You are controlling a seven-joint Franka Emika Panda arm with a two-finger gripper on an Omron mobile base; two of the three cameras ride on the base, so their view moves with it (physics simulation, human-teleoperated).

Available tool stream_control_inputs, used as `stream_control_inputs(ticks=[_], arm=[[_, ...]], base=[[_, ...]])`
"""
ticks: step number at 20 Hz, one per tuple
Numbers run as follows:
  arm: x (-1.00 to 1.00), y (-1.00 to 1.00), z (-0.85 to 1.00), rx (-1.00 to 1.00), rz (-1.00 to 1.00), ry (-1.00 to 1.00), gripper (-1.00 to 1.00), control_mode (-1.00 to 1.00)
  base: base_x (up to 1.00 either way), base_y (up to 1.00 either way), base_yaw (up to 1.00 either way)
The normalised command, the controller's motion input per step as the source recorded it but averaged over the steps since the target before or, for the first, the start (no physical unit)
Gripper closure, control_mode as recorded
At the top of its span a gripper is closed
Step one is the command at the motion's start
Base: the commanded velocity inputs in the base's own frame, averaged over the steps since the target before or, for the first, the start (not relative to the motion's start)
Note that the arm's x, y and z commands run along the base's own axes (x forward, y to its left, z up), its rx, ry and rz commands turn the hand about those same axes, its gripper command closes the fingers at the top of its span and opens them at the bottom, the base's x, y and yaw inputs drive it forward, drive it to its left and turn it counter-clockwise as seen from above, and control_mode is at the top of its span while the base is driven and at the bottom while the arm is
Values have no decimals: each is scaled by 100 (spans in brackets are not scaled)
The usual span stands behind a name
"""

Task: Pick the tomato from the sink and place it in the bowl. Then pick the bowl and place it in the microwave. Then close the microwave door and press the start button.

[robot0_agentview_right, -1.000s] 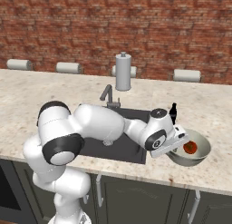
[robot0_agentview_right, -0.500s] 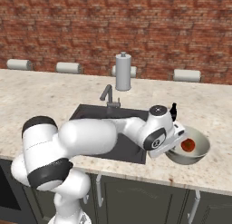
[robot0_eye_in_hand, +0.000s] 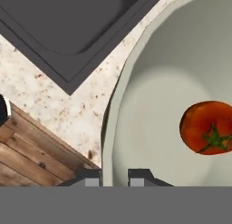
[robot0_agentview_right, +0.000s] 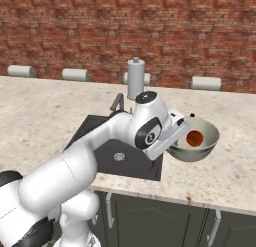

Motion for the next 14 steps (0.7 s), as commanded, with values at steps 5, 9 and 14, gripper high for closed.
stream_control_inputs(ticks=[5, 9, 14], arm=[[-19, 85, 100, -1, 16, 0, 100, -100], [-32, 92, 100, 0, 19, 0, 100, -100], [-35, 86, 92, 0, 21, -3, 100, -100]], base=[[0, 0, 0], [0, 0, 0], [0, 0, 0]])
